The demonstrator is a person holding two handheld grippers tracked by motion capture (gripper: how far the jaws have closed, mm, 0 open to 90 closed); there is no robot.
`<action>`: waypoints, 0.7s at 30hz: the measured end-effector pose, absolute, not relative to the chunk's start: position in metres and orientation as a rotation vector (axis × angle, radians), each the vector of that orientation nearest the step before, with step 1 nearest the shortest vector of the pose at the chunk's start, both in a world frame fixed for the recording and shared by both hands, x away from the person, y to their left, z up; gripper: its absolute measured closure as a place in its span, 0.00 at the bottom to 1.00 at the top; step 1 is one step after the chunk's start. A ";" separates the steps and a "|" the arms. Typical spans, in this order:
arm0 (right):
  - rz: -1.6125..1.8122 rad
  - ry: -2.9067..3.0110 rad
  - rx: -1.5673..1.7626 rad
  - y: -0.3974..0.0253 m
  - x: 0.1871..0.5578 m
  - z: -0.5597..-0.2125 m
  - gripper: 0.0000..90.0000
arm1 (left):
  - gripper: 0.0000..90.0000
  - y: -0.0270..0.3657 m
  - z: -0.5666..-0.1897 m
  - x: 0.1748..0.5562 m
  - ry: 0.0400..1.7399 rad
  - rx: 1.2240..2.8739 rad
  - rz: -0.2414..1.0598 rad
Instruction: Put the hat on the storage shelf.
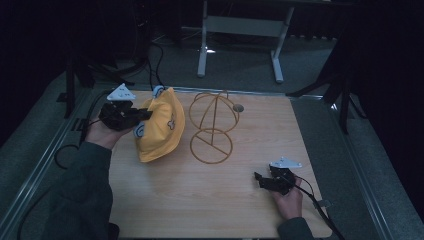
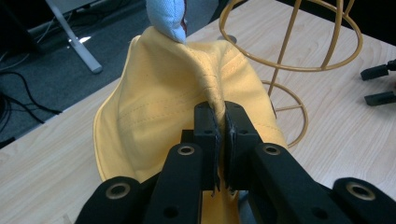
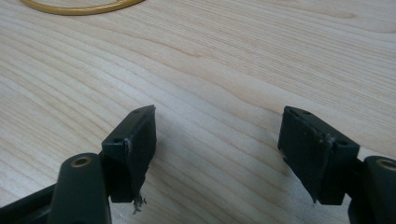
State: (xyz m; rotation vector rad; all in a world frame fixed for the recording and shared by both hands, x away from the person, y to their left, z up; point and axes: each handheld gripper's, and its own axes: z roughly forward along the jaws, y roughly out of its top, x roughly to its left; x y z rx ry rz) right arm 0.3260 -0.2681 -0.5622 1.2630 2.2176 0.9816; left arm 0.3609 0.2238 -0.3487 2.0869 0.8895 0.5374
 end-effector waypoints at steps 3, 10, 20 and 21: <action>0.981 2.217 1.263 -0.268 0.326 -0.562 0.31 | 0.95 0.224 -0.346 0.361 0.881 2.088 0.544; 0.981 2.217 1.260 -0.268 0.326 -0.562 0.31 | 0.95 0.228 -0.343 0.363 0.859 2.061 0.527; 0.981 2.217 1.259 -0.268 0.326 -0.562 0.31 | 0.95 0.233 -0.341 0.364 0.832 2.043 0.498; 0.982 2.217 1.260 -0.268 0.326 -0.562 0.31 | 0.95 0.233 -0.341 0.364 0.828 2.045 0.494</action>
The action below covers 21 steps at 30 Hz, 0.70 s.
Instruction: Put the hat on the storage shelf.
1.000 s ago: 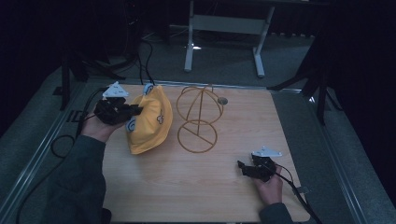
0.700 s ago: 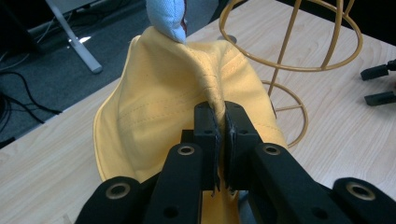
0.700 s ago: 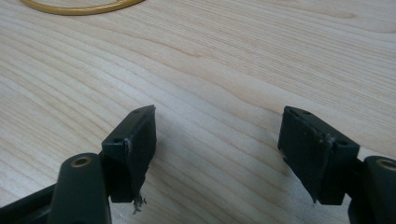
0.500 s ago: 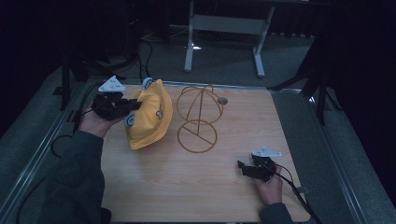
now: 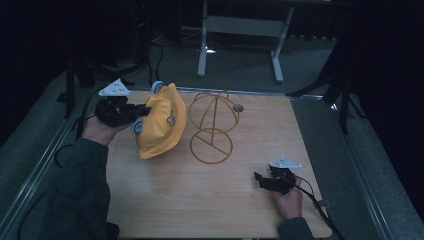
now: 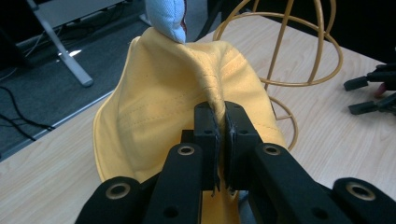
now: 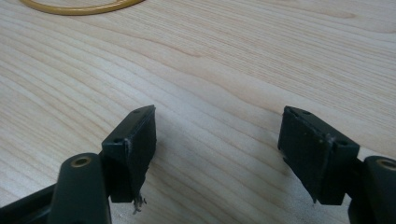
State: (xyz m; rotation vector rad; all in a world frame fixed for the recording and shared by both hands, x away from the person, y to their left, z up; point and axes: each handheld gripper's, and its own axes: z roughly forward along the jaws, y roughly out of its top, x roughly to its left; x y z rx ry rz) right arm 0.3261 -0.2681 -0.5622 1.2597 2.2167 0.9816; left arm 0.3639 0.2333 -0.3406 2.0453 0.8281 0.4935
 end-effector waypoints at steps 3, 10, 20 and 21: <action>0.982 2.217 1.259 -0.268 0.326 -0.562 0.31 | 0.95 0.233 -0.338 0.364 0.813 2.045 0.484; 0.982 2.217 1.260 -0.268 0.326 -0.562 0.31 | 0.95 0.231 -0.328 0.362 0.784 2.036 0.490; 0.982 2.217 1.260 -0.268 0.326 -0.562 0.31 | 0.95 0.230 -0.318 0.361 0.749 2.027 0.491; 0.982 2.217 1.260 -0.268 0.326 -0.562 0.31 | 0.95 0.230 -0.316 0.361 0.743 2.030 0.492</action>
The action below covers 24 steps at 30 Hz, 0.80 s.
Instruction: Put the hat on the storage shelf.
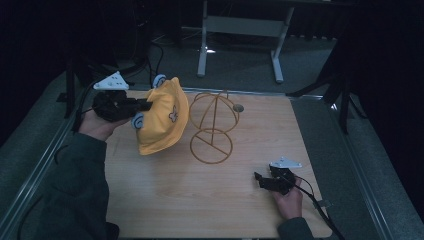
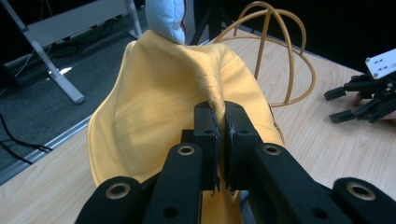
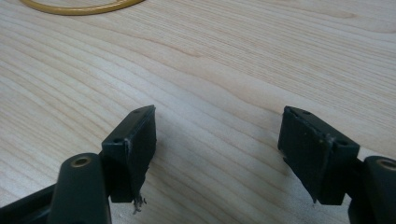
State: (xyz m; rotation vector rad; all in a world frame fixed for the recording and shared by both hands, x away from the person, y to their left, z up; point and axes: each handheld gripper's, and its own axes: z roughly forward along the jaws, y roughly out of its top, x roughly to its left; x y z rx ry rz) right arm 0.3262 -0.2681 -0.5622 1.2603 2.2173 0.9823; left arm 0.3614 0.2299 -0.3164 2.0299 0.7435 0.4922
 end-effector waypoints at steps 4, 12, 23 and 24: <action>0.983 2.217 1.260 -0.268 0.326 -0.562 0.31 | 0.95 0.230 -0.313 0.362 0.730 2.015 0.482; 0.982 2.217 1.261 -0.268 0.326 -0.562 0.31 | 0.95 0.228 -0.302 0.362 0.696 2.015 0.481; 0.981 2.218 1.260 -0.268 0.326 -0.562 0.31 | 0.95 0.225 -0.296 0.364 0.663 2.003 0.452; 0.981 2.218 1.259 -0.268 0.326 -0.562 0.31 | 0.95 0.225 -0.294 0.364 0.657 2.002 0.450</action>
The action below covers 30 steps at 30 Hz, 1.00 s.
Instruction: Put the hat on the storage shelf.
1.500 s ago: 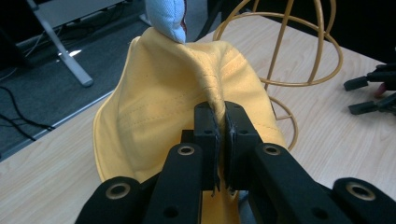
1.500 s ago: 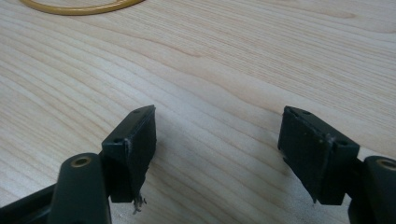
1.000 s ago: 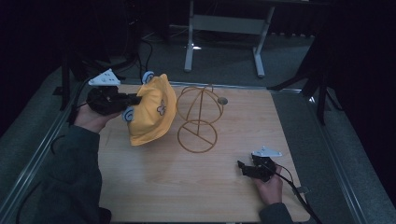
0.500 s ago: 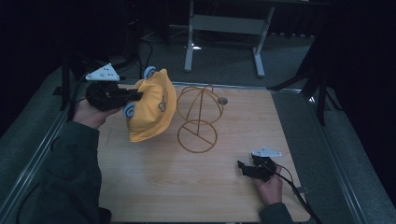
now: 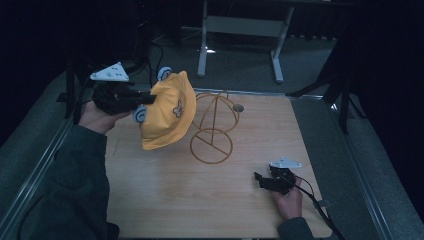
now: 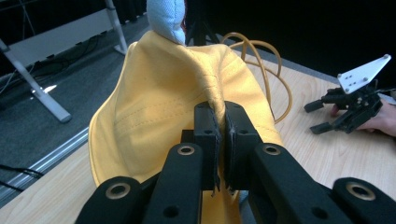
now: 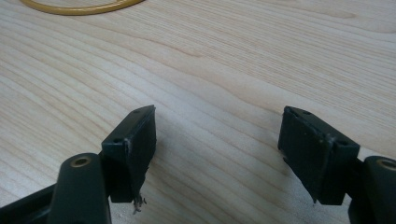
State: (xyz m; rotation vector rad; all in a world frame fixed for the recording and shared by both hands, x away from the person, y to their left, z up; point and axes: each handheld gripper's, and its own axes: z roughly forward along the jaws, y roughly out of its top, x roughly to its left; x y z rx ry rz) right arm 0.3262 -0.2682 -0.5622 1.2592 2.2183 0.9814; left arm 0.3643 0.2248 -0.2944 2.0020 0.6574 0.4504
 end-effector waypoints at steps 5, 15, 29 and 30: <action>0.981 2.218 1.259 -0.268 0.326 -0.562 0.31 | 0.95 0.224 -0.290 0.363 0.643 1.990 0.449; 0.979 2.220 1.257 -0.268 0.326 -0.562 0.31 | 0.95 0.218 -0.281 0.360 0.605 1.975 0.453; 0.979 2.221 1.258 -0.268 0.326 -0.562 0.31 | 0.95 0.196 -0.272 0.367 0.535 1.923 0.388; 0.979 2.221 1.258 -0.268 0.326 -0.562 0.31 | 0.95 0.193 -0.272 0.369 0.535 1.926 0.384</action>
